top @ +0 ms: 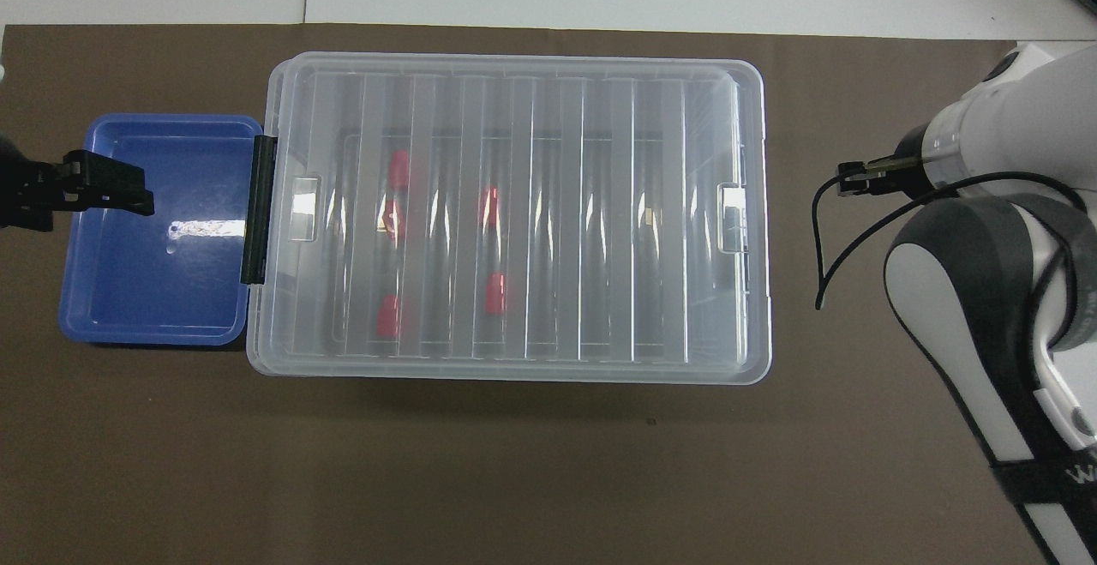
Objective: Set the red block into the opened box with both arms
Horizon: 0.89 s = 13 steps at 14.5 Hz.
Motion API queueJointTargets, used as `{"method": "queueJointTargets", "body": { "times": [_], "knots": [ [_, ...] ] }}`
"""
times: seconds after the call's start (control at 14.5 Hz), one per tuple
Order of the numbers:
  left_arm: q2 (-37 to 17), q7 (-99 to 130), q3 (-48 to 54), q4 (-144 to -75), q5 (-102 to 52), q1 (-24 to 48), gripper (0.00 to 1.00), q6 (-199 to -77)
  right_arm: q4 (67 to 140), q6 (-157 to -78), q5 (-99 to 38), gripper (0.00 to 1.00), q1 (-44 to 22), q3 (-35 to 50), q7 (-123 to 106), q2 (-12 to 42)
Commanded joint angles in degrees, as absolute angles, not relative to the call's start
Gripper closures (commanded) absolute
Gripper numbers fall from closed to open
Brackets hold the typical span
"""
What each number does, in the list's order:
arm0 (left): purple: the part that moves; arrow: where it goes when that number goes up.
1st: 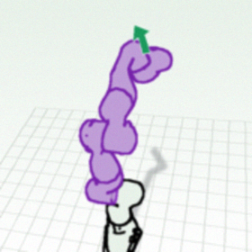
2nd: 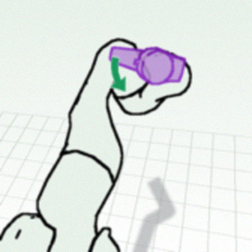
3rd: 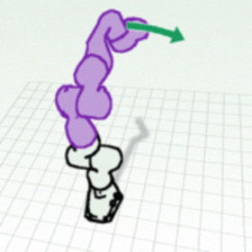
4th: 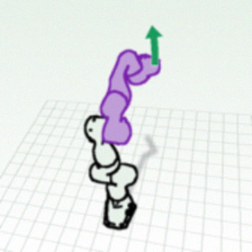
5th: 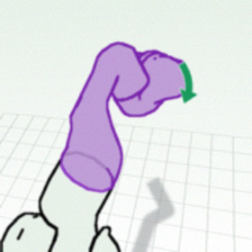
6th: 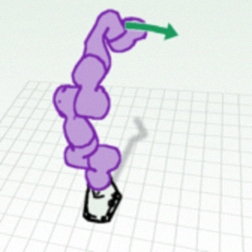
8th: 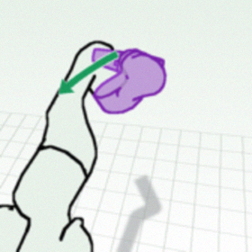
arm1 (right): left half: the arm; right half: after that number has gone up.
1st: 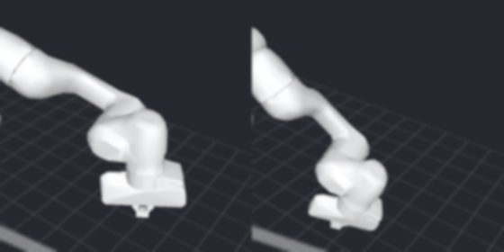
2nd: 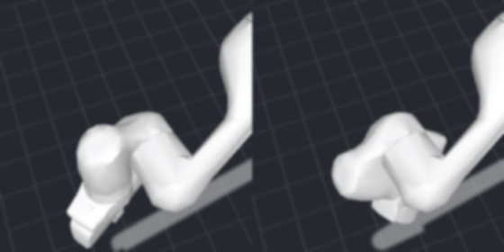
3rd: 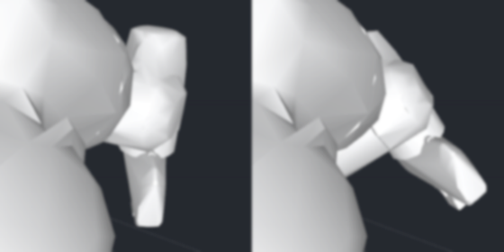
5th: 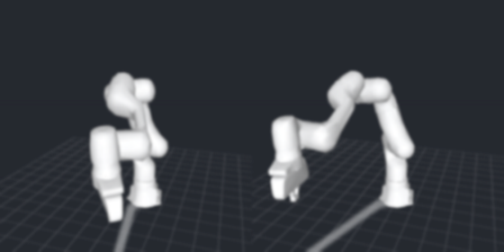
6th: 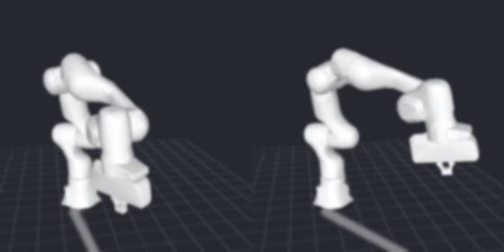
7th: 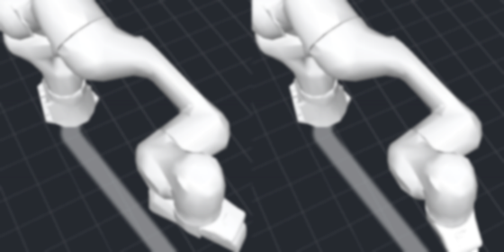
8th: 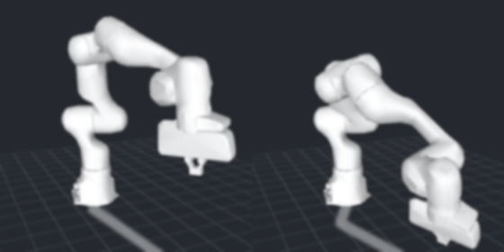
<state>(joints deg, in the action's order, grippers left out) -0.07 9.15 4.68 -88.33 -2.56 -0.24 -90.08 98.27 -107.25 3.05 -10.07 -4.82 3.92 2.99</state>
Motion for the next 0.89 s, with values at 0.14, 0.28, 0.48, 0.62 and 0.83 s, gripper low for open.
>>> {"method": "queueJointTargets", "body": {
  "times": [0.14,0.28,0.48,0.62,0.83],
  "knots": [
    [1.9,8.4,4.7,-90.7,-3.3,-0.4,0.0,-91.1,89.3,-89.5,3.1,0.0,-6.7,-4.5,5.2,0.4],
    [1.9,8.5,4.7,-90.8,-3.0,-0.4,0.0,-91.2,87.9,-85.1,1.9,0.0,-5.5,-4.6,5.3,0.3],
    [1.9,8.4,4.8,-90.9,-0.9,-0.4,0.0,-91.3,88.7,-85.1,-0.5,0.0,-3.2,-4.8,4.8,-0.6],
    [1.9,8.4,4.8,-90.9,-0.8,-0.4,0.0,-91.3,88.9,-85.1,-0.7,0.0,-3.7,-4.7,4.8,-0.8],
    [1.9,8.5,4.8,-90.9,-0.8,-0.4,0.0,-91.3,89.1,-84.7,-0.7,0.0,-3.3,-4.6,3.6,-0.9]
  ]
}}
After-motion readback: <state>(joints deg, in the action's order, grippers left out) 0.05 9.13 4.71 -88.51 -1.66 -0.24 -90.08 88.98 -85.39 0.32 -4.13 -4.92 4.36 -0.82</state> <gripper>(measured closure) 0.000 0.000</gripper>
